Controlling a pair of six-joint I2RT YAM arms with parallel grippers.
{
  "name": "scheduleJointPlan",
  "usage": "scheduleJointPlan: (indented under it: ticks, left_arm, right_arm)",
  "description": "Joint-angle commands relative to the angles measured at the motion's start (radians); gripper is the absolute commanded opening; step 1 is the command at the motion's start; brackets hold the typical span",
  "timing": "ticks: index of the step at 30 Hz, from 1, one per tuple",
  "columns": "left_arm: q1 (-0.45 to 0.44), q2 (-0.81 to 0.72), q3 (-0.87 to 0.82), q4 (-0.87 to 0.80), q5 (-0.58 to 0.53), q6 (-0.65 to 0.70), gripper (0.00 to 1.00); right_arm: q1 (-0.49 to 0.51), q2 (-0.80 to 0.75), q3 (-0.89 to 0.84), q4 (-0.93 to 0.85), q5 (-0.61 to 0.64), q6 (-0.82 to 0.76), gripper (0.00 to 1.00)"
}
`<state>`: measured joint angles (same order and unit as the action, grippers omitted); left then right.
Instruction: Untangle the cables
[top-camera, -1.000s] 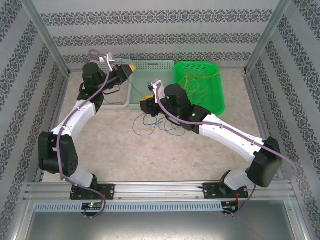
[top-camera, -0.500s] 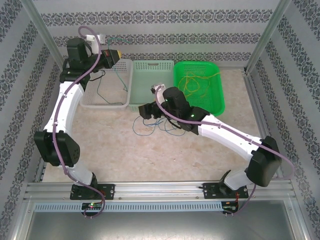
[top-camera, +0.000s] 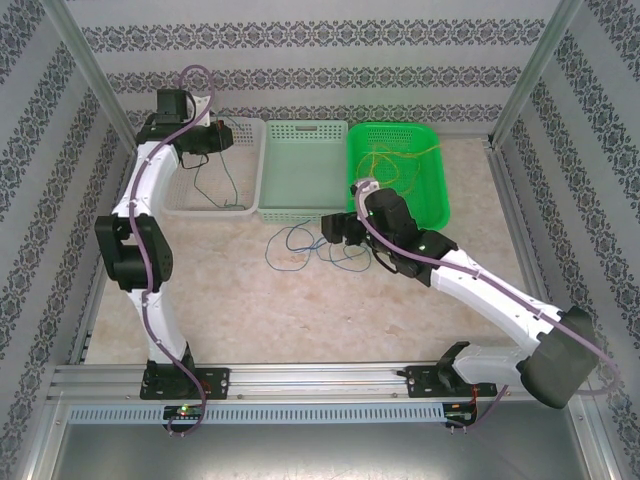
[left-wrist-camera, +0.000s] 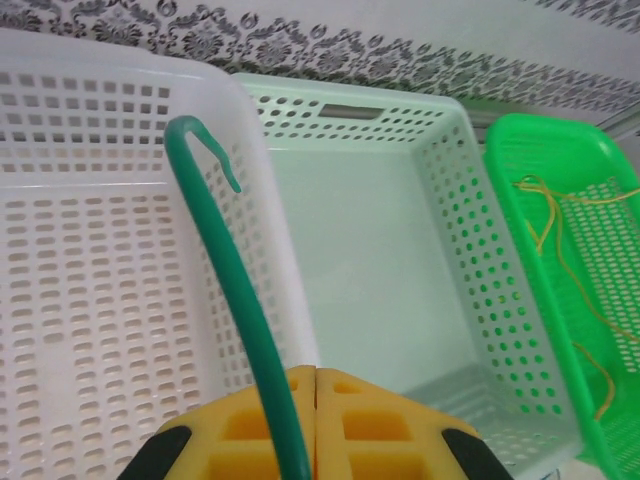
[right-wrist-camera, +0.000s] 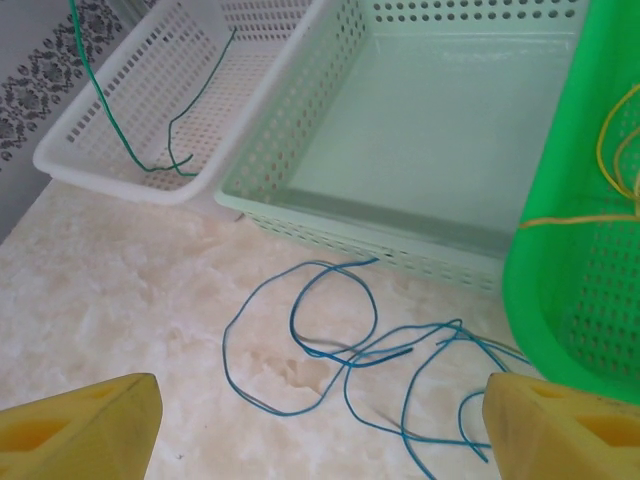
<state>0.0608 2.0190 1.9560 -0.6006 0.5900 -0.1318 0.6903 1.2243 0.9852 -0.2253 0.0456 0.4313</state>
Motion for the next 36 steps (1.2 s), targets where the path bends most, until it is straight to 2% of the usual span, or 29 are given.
scheduleJointPlan:
  ticks: [1,5,8,9,15,17,18,22,25,36]
  left_arm:
    - [0.011,0.044,0.078,-0.076,-0.042,0.05,0.0]
    - [0.011,0.105,0.118,-0.128,-0.085,0.064,0.0]
    - [0.011,0.131,0.117,-0.14,-0.092,0.067,0.07]
    - [0.011,0.136,0.116,-0.138,-0.09,0.069,0.12]
    - [0.011,0.144,0.11,-0.131,-0.098,0.054,0.62]
    - [0.01,0.126,0.099,-0.117,-0.102,0.039,0.84]
    - [0.01,0.113,0.09,-0.108,-0.108,0.032,1.0]
    - [0.008,0.037,0.032,-0.057,-0.129,-0.014,1.0]
    - [0.005,-0.041,-0.045,0.0,-0.136,-0.049,1.0]
    - [-0.003,-0.361,-0.45,0.209,-0.169,-0.165,1.0]
  right_arm:
    - [-0.01,-0.039,-0.029,-0.039,0.039,0.033,0.84]
    - [-0.018,-0.058,-0.046,-0.059,0.047,0.043,0.83]
    - [-0.021,-0.065,-0.051,-0.069,0.052,0.041,0.83]
    - [-0.023,-0.065,-0.053,-0.07,0.052,0.038,0.83]
    - [-0.035,-0.045,-0.071,-0.094,0.062,0.029,0.83]
    - [-0.041,-0.023,-0.076,-0.12,0.06,0.04,0.8]
    - [-0.047,-0.008,-0.074,-0.139,0.06,0.045,0.79]
    - [-0.066,0.081,-0.044,-0.207,-0.002,0.073,0.72]
    - [-0.056,0.157,-0.026,-0.191,-0.041,0.066,0.69]
    - [0.034,0.455,0.11,-0.127,-0.054,0.002,0.72]
